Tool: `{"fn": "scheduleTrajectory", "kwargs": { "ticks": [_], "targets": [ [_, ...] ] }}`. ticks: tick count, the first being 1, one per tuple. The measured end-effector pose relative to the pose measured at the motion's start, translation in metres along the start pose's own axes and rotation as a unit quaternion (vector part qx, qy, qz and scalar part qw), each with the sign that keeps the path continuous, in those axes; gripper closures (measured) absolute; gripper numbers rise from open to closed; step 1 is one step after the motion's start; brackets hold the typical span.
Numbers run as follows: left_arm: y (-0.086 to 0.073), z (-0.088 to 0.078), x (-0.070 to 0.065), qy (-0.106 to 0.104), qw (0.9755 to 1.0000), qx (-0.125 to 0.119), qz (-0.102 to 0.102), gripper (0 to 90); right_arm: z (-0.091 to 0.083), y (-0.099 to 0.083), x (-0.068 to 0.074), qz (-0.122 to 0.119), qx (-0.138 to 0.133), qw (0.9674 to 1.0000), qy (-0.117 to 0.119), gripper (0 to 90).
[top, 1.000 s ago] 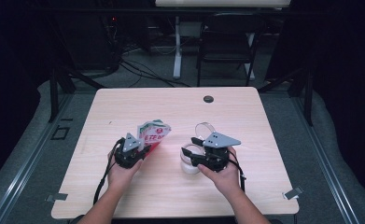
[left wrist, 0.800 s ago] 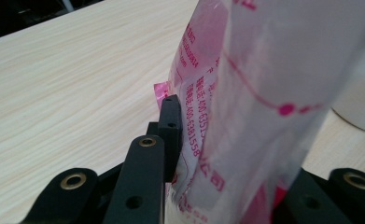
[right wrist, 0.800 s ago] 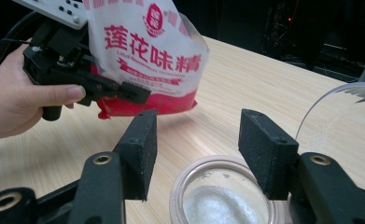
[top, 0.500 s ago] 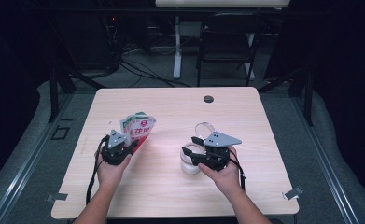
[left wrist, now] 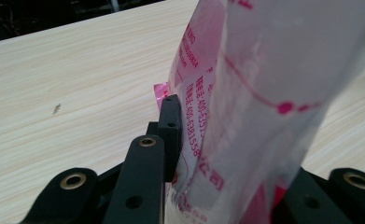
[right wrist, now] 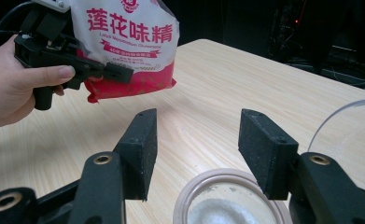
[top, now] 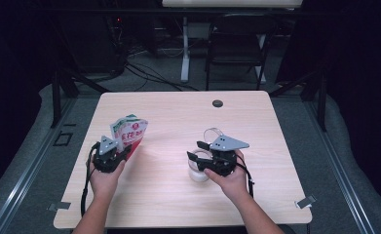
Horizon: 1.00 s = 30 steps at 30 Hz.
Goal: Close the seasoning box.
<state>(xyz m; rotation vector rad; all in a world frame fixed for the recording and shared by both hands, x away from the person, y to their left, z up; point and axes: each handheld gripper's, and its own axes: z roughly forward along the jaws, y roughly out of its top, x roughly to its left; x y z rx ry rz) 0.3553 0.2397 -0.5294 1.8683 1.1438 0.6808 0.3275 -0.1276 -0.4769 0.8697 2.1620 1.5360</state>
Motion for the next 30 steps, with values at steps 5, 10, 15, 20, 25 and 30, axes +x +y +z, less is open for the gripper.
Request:
{"fn": "scheduleTrajectory", "kwargs": {
  "ticks": [5, 10, 15, 20, 25, 30],
  "targets": [
    [-0.005, -0.004, 0.009, 0.016, 0.9998, 0.004, -0.009, 75.3, 0.003, 0.002, 0.001, -0.001, 0.000, 1.0000, 0.005, 47.2],
    [-0.011, -0.008, 0.019, 0.032, 0.9991, 0.004, -0.028, 75.2, 0.007, 0.003, 0.002, -0.003, 0.004, 0.9999, 0.013, 48.8],
    [-0.014, -0.010, 0.028, 0.053, 0.9980, 0.016, -0.030, 75.2, 0.010, 0.004, 0.003, -0.004, 0.005, 0.9998, 0.018, 48.8],
    [-0.020, -0.008, 0.037, 0.061, 0.9965, 0.021, -0.053, 75.2, 0.011, 0.004, 0.002, -0.004, 0.007, 0.9998, 0.017, 48.8],
    [-0.026, -0.005, 0.045, 0.065, 0.9950, 0.025, -0.072, 75.1, 0.012, 0.003, 0.003, -0.004, 0.009, 0.9998, 0.018, 48.8],
    [-0.029, -0.002, 0.049, 0.071, 0.9933, 0.038, -0.083, 74.8, 0.012, 0.003, 0.002, -0.004, 0.010, 0.9998, 0.018, 48.7]
  ]
}}
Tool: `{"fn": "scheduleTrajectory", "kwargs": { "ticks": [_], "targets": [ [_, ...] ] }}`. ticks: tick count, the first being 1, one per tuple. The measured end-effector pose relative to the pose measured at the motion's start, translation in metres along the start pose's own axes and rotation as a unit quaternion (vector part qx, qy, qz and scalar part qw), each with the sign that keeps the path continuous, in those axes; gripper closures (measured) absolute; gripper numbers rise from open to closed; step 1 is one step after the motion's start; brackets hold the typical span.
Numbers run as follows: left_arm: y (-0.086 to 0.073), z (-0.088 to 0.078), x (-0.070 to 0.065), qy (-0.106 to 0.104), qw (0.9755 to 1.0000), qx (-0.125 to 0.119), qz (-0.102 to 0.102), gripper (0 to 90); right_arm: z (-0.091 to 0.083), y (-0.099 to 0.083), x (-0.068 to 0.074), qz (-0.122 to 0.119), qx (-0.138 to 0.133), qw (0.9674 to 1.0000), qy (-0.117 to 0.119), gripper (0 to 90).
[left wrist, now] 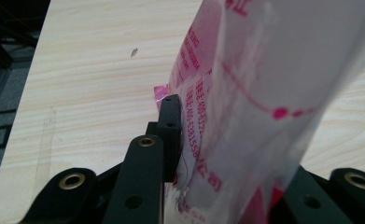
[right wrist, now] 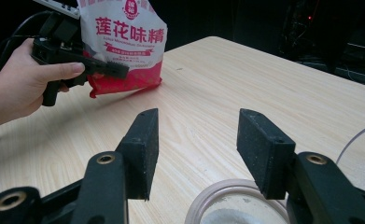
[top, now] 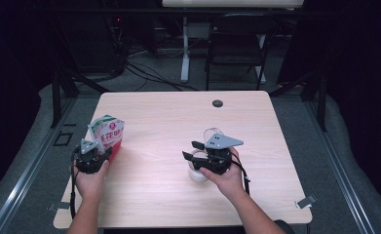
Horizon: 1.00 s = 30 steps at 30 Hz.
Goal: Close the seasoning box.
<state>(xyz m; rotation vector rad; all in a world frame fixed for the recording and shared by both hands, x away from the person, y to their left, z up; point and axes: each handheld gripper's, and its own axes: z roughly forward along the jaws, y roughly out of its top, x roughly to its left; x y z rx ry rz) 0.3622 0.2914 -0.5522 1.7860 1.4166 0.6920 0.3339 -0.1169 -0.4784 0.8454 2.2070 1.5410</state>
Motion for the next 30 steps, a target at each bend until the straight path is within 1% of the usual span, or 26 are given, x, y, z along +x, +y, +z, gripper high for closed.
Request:
{"fn": "scheduleTrajectory", "kwargs": {
  "ticks": [2, 3, 8, 9, 13, 14, 17, 18, 20, 23, 28, 30],
  "targets": [
    [-0.001, 0.000, 0.001, -0.001, 1.0000, 0.005, -0.005, 74.5, 0.000, 0.000, 0.000, 0.000, 0.001, 1.0000, -0.001, 48.7],
    [-0.001, 0.001, 0.001, 0.000, 1.0000, 0.001, -0.007, 74.3, 0.000, 0.000, 0.000, 0.000, 0.000, 1.0000, 0.000, 48.7],
    [-0.001, 0.000, 0.001, 0.003, 0.9999, 0.011, -0.005, 72.2, 0.001, -0.001, 0.000, 0.000, 0.004, 1.0000, 0.000, 48.7],
    [-0.002, 0.001, 0.000, 0.004, 0.9999, 0.007, -0.007, 71.9, 0.002, -0.001, 0.000, 0.000, 0.004, 1.0000, 0.000, 48.7],
    [-0.002, 0.002, -0.001, 0.007, 0.9999, 0.007, -0.008, 69.6, 0.002, -0.002, 0.000, 0.000, 0.005, 1.0000, 0.000, 48.6],
    [-0.002, 0.001, -0.001, 0.007, 0.9999, 0.008, -0.008, 67.8, 0.002, -0.002, 0.000, 0.000, 0.005, 1.0000, 0.000, 48.6],
    [-0.002, -0.001, -0.004, 0.001, 1.0000, -0.003, -0.008, 58.6, 0.002, -0.002, 0.000, 0.001, 0.005, 1.0000, 0.001, 48.6],
    [-0.001, -0.001, -0.005, -0.002, 1.0000, -0.006, -0.006, 56.0, 0.003, -0.002, 0.000, 0.000, 0.007, 1.0000, -0.001, 48.6],
    [-0.001, -0.001, -0.008, 0.002, 1.0000, -0.006, 0.005, 49.6, 0.003, -0.003, 0.000, 0.000, 0.007, 1.0000, -0.001, 48.5],
    [-0.001, -0.001, -0.011, 0.003, 0.9999, -0.007, 0.014, 46.5, 0.003, -0.003, 0.000, 0.000, 0.007, 1.0000, -0.001, 48.5],
    [0.000, -0.002, -0.013, 0.006, 0.9998, -0.011, 0.016, 44.6, 0.003, -0.003, 0.000, 0.001, 0.007, 1.0000, 0.000, 48.4],
    [0.000, -0.002, -0.014, 0.005, 0.9997, -0.018, 0.017, 43.7, 0.003, -0.003, -0.001, 0.000, 0.007, 1.0000, -0.001, 48.3]
  ]
}}
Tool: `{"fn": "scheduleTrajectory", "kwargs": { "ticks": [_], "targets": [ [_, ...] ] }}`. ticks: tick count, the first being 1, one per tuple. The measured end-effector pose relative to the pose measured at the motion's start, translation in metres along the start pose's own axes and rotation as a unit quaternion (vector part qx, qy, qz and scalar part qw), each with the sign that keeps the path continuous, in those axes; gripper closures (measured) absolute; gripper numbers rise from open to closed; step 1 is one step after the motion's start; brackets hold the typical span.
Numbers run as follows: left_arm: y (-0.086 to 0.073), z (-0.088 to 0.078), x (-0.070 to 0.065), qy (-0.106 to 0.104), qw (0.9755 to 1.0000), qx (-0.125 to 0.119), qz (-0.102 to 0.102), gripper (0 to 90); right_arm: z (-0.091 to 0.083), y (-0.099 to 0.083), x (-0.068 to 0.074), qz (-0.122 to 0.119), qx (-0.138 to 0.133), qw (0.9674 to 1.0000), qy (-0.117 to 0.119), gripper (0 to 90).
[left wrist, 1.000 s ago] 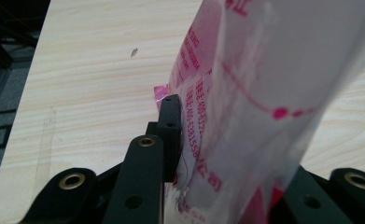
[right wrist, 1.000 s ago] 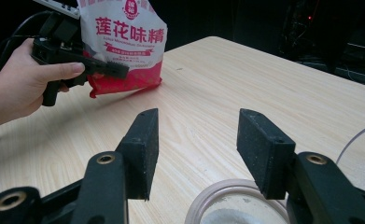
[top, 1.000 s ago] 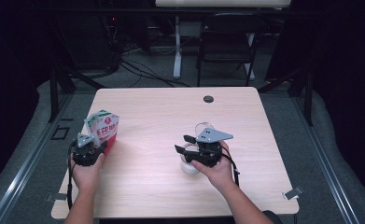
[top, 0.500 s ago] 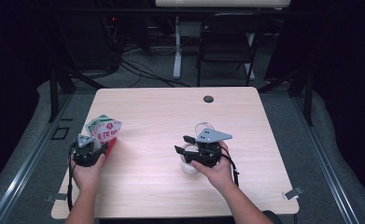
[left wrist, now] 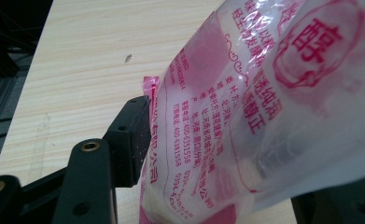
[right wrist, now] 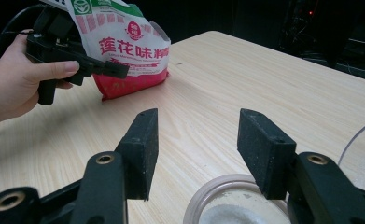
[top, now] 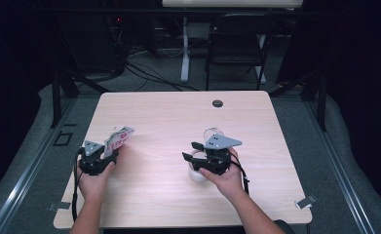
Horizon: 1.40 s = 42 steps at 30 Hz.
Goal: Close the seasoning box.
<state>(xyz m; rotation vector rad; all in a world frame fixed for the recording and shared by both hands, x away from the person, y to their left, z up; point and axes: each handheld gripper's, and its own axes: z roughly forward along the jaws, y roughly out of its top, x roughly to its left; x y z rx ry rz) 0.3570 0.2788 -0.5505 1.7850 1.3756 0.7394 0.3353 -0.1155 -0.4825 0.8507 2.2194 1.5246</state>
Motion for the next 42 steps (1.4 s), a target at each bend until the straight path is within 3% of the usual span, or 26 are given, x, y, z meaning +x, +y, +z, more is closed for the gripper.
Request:
{"fn": "scheduleTrajectory", "kwargs": {
  "ticks": [21, 25, 42],
  "targets": [
    [0.004, -0.003, -0.014, -0.036, 0.9993, -0.010, -0.007, 41.2, 0.002, -0.001, 0.001, 0.000, 0.009, 1.0000, 0.003, 45.6],
    [0.005, -0.004, -0.018, -0.039, 0.9992, 0.001, 0.000, 40.8, 0.003, -0.001, 0.001, -0.003, 0.011, 0.9999, 0.002, 45.1],
    [0.009, -0.005, -0.040, -0.063, 0.9972, 0.000, 0.040, 41.3, 0.003, -0.001, 0.001, -0.004, 0.015, 0.9999, 0.000, 44.1]
  ]
}}
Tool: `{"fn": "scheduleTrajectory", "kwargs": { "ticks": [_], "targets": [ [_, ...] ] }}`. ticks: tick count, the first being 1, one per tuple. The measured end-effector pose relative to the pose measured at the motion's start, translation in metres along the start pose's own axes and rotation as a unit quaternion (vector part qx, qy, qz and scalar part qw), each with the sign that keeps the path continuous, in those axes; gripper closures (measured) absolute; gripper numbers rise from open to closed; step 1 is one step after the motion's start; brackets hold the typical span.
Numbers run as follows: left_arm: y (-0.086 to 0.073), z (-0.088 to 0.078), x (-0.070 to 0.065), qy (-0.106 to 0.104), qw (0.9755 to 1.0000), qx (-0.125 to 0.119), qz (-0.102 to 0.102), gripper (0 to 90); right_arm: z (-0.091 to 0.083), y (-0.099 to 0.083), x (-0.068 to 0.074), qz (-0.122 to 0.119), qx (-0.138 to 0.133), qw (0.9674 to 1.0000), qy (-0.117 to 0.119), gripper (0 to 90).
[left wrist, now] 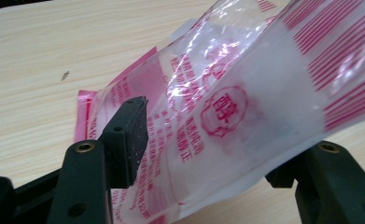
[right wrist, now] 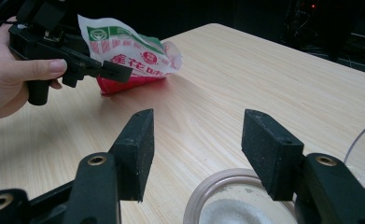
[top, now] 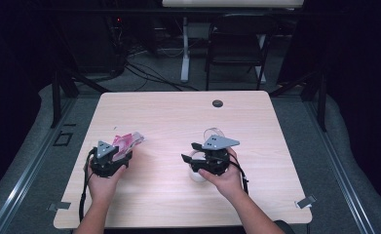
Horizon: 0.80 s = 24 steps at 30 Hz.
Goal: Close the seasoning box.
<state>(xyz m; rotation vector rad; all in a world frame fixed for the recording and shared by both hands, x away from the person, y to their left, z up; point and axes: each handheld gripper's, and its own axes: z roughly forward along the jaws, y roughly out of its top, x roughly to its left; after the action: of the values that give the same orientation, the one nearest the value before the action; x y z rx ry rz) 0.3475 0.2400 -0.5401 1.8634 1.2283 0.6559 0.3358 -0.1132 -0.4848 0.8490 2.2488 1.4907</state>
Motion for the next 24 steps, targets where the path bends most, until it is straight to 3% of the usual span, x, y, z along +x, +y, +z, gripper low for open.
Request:
{"fn": "scheduleTrajectory", "kwargs": {
  "ticks": [10, 14, 24],
  "targets": [
    [0.005, 0.001, -0.020, -0.019, 0.9993, 0.000, 0.032, 41.3, -0.002, 0.001, 0.001, -0.002, -0.003, 1.0000, -0.002, 44.1],
    [0.007, 0.001, -0.030, -0.024, 0.9981, 0.002, 0.057, 41.3, -0.003, 0.001, 0.001, -0.002, -0.005, 1.0000, -0.003, 44.1],
    [0.010, 0.003, -0.049, -0.043, 0.9959, 0.003, 0.080, 41.2, -0.009, 0.004, 0.002, -0.007, -0.011, 0.9999, -0.005, 44.2]
  ]
}}
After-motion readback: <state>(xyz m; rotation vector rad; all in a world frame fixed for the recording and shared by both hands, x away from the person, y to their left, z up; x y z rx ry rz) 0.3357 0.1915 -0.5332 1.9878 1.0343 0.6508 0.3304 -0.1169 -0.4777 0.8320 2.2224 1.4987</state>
